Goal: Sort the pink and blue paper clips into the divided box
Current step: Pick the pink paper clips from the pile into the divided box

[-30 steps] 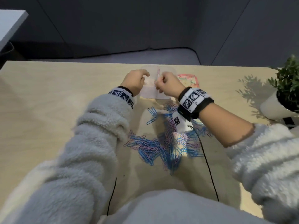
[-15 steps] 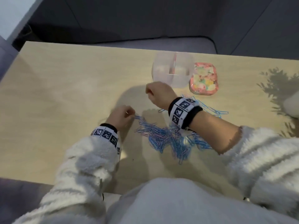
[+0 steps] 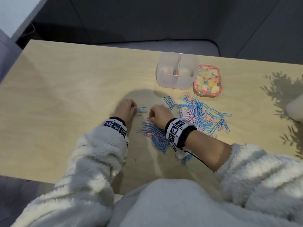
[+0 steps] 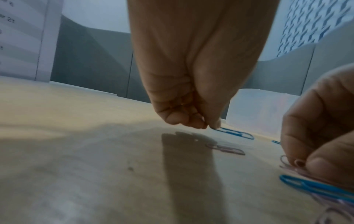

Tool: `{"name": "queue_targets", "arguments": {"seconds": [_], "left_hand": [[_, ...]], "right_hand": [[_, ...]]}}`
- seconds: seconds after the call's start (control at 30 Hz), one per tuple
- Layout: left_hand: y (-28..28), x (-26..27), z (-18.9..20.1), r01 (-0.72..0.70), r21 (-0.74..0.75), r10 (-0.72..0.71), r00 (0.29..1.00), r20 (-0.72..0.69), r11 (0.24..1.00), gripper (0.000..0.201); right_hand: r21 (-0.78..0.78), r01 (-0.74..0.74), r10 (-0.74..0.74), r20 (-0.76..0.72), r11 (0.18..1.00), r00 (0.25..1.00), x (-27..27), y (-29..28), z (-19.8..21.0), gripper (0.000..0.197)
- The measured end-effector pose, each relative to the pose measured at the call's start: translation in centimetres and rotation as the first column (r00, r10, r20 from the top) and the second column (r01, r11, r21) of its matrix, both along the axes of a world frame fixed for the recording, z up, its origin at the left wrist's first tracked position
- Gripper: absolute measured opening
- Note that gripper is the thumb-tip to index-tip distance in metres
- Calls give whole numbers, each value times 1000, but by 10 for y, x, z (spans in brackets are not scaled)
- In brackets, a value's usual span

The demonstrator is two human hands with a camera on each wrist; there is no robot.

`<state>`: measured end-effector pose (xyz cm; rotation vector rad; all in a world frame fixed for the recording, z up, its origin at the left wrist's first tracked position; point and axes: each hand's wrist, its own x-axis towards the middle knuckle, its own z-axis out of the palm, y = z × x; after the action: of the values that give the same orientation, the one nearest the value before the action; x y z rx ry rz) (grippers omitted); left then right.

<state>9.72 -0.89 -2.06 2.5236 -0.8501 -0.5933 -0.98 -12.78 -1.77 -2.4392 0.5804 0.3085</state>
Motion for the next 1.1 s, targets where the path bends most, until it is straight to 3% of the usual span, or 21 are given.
{"name": "queue_targets", "arguments": {"seconds": [0.17,0.33,0.43,0.6,0.67,0.8,0.83,0.9,1.0,1.1], "left_hand": [[3,-4,3,81,-32,-78,993,86,996,14],[12,-17,-4,147,32,-149,986,77,989,14],[12,-22,-5,160,32,-161,985,58,987,10],[12,-28,1,95,-71,-102,990,-96,993,15],[10,-30,0,44,-86,-61,977,-203,995,19],[3,-32,2,-73,-154,15,937,-349,985,4],[2,-33,2,-75,-166,11,934,-358,983,10],[1,-34,2,-16,-159,-40,939,-341,987,18],[1,-33,2,160,-50,-167,951,-262,986,7],[-1,-34,4,245,27,-237,957,-168,969,9]], "right_hand": [[-36,-127,124,-56,991,991,-4,-2,0,14],[-248,-268,252,-97,931,963,-12,4,-3,22],[-296,-306,294,-86,905,952,-17,-2,-3,21],[-182,-219,223,1,959,975,-20,-10,-3,18],[-154,-218,220,-5,964,976,-19,-9,-1,18],[-151,-205,200,-51,967,978,-18,-7,-2,14],[-153,-199,191,-62,968,980,-18,-6,-3,15],[-192,-209,197,-80,959,977,-20,-6,-4,19],[-268,-251,234,-92,930,968,-26,-13,-4,23],[-181,-163,163,-16,970,987,-35,-28,-2,20]]}}
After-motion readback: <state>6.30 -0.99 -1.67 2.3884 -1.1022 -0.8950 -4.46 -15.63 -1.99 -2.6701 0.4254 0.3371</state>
